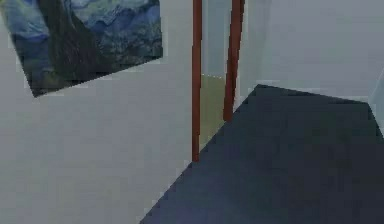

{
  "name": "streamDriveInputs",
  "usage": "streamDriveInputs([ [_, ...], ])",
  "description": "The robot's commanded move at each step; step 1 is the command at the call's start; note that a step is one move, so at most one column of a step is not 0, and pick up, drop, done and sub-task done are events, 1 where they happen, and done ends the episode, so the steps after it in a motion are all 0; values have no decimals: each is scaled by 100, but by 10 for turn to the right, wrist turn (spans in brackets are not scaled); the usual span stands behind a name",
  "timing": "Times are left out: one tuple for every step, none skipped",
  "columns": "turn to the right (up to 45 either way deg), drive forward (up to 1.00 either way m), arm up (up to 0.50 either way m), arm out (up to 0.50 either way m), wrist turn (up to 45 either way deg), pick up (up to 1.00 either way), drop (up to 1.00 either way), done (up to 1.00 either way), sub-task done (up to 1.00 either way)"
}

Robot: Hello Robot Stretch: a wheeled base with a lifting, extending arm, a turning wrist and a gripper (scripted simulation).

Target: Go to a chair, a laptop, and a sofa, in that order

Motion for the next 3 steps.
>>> streamDriveInputs([
  [150,0,0,0,0,0,0,0,0],
  [0,100,0,0,0,0,0,0,0],
  [30,0,0,0,0,0,0,0,0],
])
